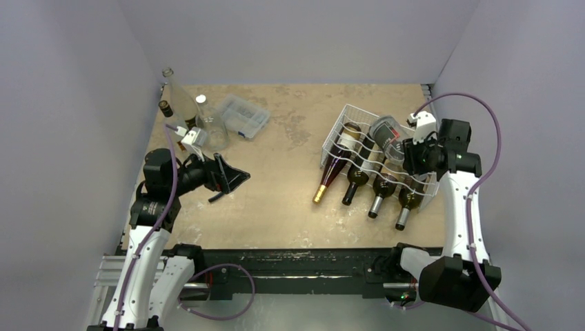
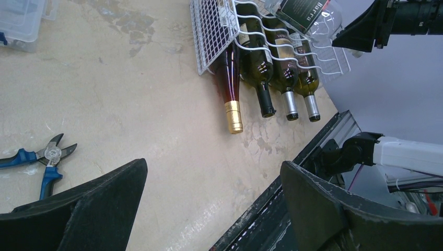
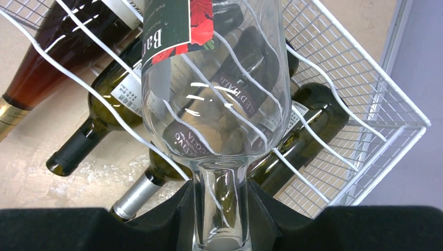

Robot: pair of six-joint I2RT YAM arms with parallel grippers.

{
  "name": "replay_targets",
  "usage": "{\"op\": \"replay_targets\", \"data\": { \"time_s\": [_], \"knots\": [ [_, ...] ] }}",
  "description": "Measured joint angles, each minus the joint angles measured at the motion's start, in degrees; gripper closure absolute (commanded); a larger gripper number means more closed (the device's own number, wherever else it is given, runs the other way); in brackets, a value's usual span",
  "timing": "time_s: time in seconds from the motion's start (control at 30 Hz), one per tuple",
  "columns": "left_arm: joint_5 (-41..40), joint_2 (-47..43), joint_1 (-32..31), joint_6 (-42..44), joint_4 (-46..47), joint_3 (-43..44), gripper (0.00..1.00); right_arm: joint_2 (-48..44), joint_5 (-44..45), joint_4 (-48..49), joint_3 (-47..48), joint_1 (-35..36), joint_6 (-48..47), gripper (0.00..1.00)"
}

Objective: Take the wine bottle off the wine rack
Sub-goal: Pick up the wine bottle from the wine rack.

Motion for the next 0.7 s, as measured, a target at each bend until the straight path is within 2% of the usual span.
{"op": "replay_targets", "data": {
  "time_s": [0.7],
  "knots": [
    [0.2, -0.1, 0.0, 0.0, 0.4, 0.0, 0.00, -1.1, -3.5, 0.2, 4.8, 0.3, 0.9, 1.00]
  ]
}}
